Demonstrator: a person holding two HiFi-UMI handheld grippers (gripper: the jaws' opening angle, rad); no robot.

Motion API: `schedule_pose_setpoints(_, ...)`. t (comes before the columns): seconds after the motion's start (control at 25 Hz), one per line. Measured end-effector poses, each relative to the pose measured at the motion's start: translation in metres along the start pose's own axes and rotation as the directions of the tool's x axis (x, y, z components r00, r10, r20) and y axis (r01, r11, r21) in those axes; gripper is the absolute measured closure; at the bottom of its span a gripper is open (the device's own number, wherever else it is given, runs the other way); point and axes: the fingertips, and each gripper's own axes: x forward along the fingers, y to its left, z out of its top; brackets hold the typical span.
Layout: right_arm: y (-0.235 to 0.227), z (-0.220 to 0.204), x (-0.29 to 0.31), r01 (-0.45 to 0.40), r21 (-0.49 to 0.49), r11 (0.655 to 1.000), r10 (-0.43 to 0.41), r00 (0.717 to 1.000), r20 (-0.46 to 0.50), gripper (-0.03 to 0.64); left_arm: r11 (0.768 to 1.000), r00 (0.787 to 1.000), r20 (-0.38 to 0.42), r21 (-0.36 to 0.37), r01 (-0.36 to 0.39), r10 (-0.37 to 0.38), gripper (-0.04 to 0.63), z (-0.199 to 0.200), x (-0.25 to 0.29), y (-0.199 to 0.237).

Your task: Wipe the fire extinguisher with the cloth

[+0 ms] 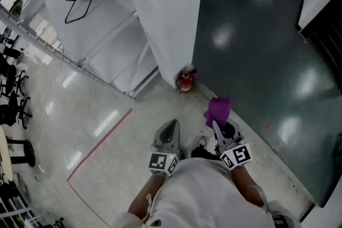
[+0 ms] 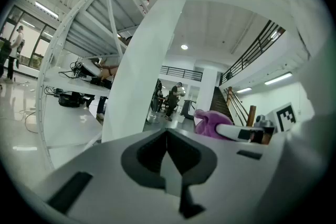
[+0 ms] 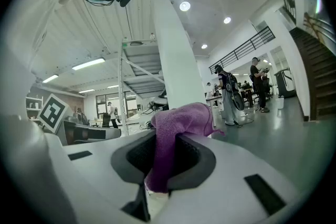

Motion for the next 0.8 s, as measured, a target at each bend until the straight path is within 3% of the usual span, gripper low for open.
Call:
schedule_pose_setpoints(0.48,0.003,-0.001,0.003,-0.008,0.041,0.999,0.008,1.000,0.006,0.555,1.000,1.000,-0.009,-0.016,-0.006,0.006,0.589,-0.005,-0.003,0.006)
schedule_pose_setpoints(0.8,0.005,-0.006,0.017,0.056,0.052,0.997,-0.056,0.998,0.000,0.555,1.000,1.000,-0.007,-0.012,0.012,-0.012,0.589,-0.003,-0.004,0.034)
